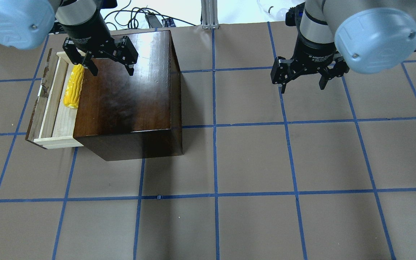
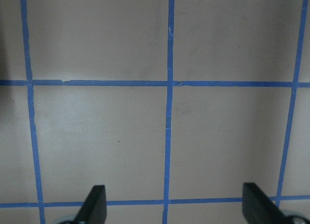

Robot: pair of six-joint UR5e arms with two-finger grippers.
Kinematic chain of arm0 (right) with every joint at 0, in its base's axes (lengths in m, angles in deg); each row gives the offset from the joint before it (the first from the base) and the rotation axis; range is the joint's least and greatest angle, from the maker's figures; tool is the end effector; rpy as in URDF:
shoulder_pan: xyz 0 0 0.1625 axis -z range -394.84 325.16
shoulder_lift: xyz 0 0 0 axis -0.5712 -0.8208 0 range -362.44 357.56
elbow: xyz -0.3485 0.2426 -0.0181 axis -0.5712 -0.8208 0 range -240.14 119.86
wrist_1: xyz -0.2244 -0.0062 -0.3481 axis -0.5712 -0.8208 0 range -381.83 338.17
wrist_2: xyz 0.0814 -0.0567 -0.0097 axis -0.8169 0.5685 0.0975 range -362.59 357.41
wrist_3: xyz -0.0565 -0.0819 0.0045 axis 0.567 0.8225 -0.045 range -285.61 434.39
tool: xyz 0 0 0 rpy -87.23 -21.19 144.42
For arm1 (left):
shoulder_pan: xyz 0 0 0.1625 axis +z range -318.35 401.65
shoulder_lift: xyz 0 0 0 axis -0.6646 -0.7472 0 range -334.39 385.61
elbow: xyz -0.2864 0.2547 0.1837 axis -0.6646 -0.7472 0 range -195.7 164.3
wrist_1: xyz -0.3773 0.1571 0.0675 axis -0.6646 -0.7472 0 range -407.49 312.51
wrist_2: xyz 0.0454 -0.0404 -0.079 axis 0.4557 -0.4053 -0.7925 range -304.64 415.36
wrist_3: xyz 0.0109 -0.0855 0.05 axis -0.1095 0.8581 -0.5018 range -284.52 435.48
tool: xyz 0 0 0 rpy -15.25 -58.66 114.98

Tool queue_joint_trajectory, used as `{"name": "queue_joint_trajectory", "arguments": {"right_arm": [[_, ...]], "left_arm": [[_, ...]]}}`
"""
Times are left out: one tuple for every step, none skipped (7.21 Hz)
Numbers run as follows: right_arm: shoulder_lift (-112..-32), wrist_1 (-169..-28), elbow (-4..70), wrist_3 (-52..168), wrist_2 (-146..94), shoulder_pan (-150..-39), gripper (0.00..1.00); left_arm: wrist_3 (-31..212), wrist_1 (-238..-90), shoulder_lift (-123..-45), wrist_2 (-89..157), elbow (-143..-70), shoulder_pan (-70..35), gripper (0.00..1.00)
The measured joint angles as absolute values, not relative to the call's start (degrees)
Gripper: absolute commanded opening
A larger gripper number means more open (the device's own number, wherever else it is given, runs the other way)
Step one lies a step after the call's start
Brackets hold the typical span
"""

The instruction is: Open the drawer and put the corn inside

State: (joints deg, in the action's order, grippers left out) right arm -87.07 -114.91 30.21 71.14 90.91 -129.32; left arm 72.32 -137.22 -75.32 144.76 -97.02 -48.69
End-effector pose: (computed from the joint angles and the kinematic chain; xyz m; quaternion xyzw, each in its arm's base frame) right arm 0.1678 -0.5134 0.4427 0.0115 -0.9992 -0.0208 0.0320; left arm -0.1378 -0.5678 0.4614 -0.0304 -0.9994 -0.0171 0.0057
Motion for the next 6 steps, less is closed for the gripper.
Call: {"name": "queue_joint_trajectory", "arguments": {"right_arm": [[-87.1, -114.9, 30.2, 71.1, 90.9, -129.3, 1.0], [-87.1, -114.9, 30.2, 71.1, 90.9, -129.3, 1.0], [-87.1, -114.9, 30.2, 71.1, 90.9, -129.3, 1.0], [-87.1, -114.9, 30.2, 71.1, 90.9, -129.3, 1.0], [-87.1, -115.0, 30.2, 71.1, 90.9, -129.3, 1.0], [-87.1, -114.9, 30.2, 71.1, 90.9, -129.3, 1.0]], "left_arm": [[72.3, -137.2, -75.3, 144.7, -97.0, -48.6, 1.0], [72.1, -137.2, -75.2, 144.8, -97.0, -48.5, 1.0], [72.0, -137.1, -75.2, 144.8, -97.0, -48.4, 1.0], [71.9, -137.1, -75.2, 144.8, -97.0, -48.4, 1.0], [71.8, -137.1, -75.2, 144.8, -97.0, -48.4, 1.0], [71.8, -137.0, -75.3, 144.8, -97.0, -48.4, 1.0]]}}
